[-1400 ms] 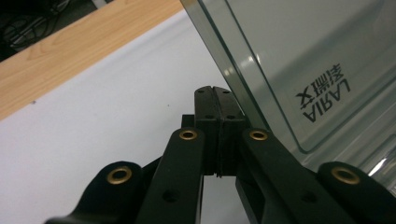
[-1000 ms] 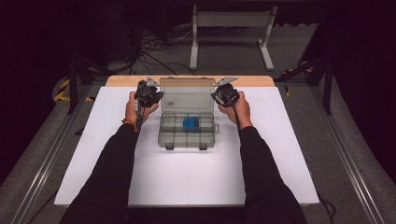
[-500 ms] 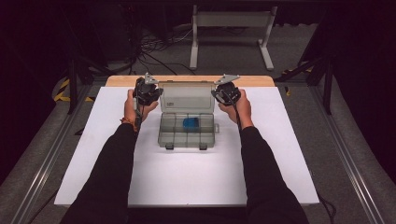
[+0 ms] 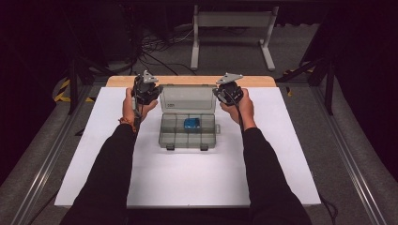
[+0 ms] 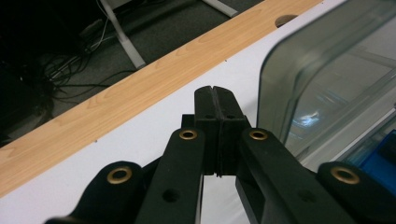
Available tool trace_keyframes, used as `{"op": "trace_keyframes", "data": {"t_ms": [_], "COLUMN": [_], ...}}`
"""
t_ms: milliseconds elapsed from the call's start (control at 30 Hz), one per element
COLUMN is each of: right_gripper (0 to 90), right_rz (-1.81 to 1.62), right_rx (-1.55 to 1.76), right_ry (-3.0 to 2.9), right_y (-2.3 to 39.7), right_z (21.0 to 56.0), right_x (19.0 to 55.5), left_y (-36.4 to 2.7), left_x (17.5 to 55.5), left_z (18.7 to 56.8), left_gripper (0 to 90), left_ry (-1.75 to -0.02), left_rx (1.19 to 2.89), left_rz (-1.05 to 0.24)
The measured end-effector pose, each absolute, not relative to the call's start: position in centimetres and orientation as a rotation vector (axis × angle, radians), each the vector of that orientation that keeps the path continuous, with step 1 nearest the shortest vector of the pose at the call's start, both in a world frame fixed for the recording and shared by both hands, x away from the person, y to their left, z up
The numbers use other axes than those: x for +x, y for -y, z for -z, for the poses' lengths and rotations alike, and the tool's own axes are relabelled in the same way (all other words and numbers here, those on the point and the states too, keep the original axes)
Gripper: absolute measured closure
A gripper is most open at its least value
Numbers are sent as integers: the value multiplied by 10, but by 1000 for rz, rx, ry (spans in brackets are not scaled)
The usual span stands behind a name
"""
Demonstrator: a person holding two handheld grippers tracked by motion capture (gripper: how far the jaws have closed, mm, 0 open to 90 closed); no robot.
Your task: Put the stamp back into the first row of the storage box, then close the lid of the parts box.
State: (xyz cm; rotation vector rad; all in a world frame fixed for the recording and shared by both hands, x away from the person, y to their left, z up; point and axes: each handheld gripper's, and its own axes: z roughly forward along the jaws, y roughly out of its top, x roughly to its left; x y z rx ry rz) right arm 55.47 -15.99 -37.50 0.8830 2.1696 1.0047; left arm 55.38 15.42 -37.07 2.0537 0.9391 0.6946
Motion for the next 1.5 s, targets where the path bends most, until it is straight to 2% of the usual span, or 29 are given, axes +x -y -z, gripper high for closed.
{"op": "trace_keyframes", "data": {"t_ms": [1500], "right_gripper": [900], "right_rz": [-978], "right_rx": [858], "right_ry": [-2117], "right_y": [154], "right_z": [354], "right_x": [510], "left_y": [-149], "left_x": [513], "left_z": [352], "left_gripper": [897], "left_ry": [-927], "left_rx": [2040], "left_rz": [-777]}}
